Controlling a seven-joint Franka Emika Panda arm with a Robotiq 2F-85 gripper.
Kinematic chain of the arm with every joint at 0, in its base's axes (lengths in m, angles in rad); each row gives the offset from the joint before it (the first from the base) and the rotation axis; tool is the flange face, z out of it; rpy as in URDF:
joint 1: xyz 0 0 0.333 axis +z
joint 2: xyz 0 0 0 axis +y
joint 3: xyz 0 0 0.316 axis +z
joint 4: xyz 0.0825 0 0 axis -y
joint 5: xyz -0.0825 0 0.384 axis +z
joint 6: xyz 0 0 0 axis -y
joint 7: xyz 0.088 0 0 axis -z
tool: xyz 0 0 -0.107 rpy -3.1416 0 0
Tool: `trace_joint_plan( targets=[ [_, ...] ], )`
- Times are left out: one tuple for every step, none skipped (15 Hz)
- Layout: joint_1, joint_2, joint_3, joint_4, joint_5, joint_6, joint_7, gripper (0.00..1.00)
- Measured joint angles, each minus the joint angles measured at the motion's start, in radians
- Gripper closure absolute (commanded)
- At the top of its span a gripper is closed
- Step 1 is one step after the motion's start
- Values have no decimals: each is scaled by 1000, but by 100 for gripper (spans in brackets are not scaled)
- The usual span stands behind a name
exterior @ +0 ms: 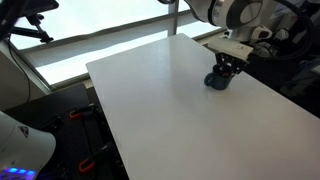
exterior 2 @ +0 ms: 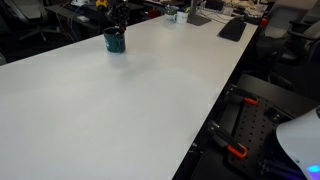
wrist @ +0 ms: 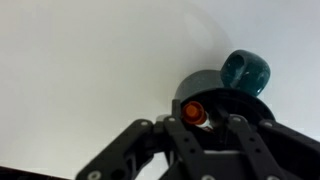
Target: Take the marker out of the mug and put it on the tabletop.
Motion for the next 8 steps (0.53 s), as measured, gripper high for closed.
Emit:
trace_joint_plan(
  targets=[
    [-3,0,1,6,4,-7,0,97],
    [-6,0,3,11,10,-19,0,95],
    [-7,0,4,14,14,-27,0,96],
    [-7,0,4,17,18,-36,0,96],
    [-8,0,4,18,20,-39,0,96],
    [-8,0,4,19,21,-40,0,95],
    [-8,0,4,19,21,-40,0,95],
    [-8,0,5,19,21,-40,0,95]
  ],
)
